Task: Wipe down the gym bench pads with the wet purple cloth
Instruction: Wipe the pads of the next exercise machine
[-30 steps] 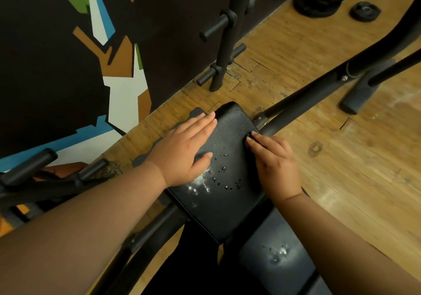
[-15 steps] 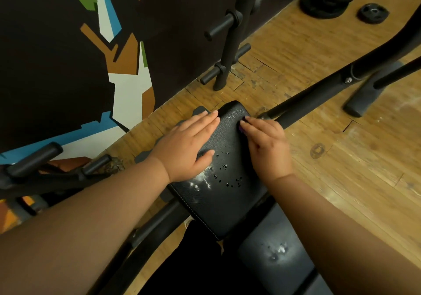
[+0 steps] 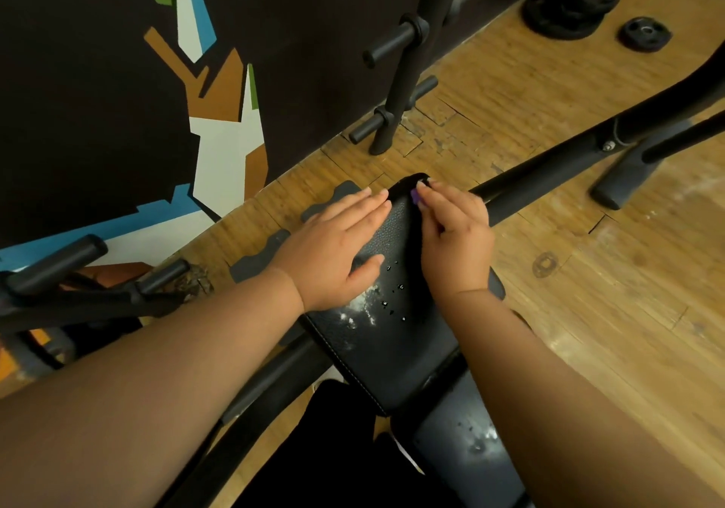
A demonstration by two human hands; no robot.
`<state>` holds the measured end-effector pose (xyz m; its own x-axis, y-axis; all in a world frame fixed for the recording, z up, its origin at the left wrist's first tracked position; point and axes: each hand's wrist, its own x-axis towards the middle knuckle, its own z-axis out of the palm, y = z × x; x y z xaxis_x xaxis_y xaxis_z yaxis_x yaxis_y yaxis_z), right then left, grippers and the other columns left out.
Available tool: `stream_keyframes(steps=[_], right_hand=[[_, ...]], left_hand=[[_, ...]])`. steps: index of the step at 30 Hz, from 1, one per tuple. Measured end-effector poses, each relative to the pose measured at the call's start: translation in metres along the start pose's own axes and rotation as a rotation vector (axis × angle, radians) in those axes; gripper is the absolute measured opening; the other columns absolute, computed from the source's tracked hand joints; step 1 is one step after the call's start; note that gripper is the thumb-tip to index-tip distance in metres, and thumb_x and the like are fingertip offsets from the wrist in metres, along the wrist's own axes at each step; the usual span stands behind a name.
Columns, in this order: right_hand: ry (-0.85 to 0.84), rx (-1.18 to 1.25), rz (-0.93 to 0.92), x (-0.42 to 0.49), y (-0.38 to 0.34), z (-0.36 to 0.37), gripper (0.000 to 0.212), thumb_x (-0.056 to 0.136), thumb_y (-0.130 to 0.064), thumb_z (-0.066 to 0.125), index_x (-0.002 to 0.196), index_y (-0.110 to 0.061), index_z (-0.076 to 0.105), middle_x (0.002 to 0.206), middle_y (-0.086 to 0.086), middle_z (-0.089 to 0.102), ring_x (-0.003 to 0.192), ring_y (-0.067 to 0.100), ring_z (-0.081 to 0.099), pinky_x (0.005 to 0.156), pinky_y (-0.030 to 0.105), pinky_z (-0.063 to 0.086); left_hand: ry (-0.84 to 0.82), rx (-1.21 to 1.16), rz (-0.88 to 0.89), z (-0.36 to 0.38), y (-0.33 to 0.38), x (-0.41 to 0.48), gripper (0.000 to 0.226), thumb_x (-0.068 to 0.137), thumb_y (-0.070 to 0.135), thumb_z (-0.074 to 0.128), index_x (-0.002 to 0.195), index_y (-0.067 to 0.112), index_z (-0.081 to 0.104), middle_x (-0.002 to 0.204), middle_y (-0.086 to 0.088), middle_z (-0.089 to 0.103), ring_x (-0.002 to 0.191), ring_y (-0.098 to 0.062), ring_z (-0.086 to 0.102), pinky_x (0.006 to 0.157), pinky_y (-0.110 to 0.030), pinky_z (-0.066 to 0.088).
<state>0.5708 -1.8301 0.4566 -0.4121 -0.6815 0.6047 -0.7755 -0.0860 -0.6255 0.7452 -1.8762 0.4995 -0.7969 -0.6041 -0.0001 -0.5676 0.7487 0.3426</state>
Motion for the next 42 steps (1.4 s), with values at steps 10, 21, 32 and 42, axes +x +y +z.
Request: stream_keyframes(steps=[10, 21, 32, 42], right_hand=[[0.006, -0.032, 0.244, 0.009, -0.009, -0.003, 0.02, 0.089, -0.013, 0.063, 0.105, -0.008, 0.074, 0.11, 0.008, 0.071, 0.105, 0.022, 0.06, 0.098, 0.019, 0.04], [-0.051, -0.031, 0.248, -0.012, -0.037, -0.005, 0.023, 0.089, -0.013, 0.062, 0.108, -0.007, 0.073, 0.112, 0.008, 0.07, 0.108, 0.023, 0.061, 0.1, 0.005, 0.032], [-0.07, -0.13, 0.012, -0.029, -0.051, 0.002, 0.024, 0.092, -0.016, 0.058, 0.109, -0.006, 0.073, 0.112, 0.01, 0.07, 0.1, 0.022, 0.062, 0.094, 0.029, 0.046], [-0.053, -0.143, 0.043, -0.021, -0.05, 0.003, 0.023, 0.091, -0.015, 0.059, 0.107, -0.006, 0.073, 0.111, 0.009, 0.07, 0.101, 0.025, 0.064, 0.091, 0.041, 0.051]], left_hand=[[0.185, -0.126, -0.016, -0.004, -0.001, -0.011, 0.059, 0.092, 0.036, 0.036, 0.138, 0.002, 0.049, 0.14, -0.01, 0.052, 0.131, -0.025, 0.043, 0.112, -0.027, 0.028], [-0.029, -0.283, -0.03, -0.004, -0.024, -0.046, 0.062, 0.097, 0.043, 0.03, 0.153, 0.019, 0.021, 0.159, 0.009, 0.022, 0.144, -0.005, 0.017, 0.108, -0.002, 0.004], [0.003, -0.331, 0.017, 0.001, -0.03, -0.046, 0.063, 0.096, 0.044, 0.025, 0.153, 0.017, 0.023, 0.158, 0.005, 0.026, 0.144, -0.006, 0.019, 0.111, -0.005, 0.007], [0.018, -0.529, -0.002, 0.002, -0.032, -0.047, 0.062, 0.095, 0.041, 0.028, 0.151, 0.016, 0.027, 0.154, 0.01, 0.027, 0.142, 0.0, 0.021, 0.114, -0.011, 0.013]])
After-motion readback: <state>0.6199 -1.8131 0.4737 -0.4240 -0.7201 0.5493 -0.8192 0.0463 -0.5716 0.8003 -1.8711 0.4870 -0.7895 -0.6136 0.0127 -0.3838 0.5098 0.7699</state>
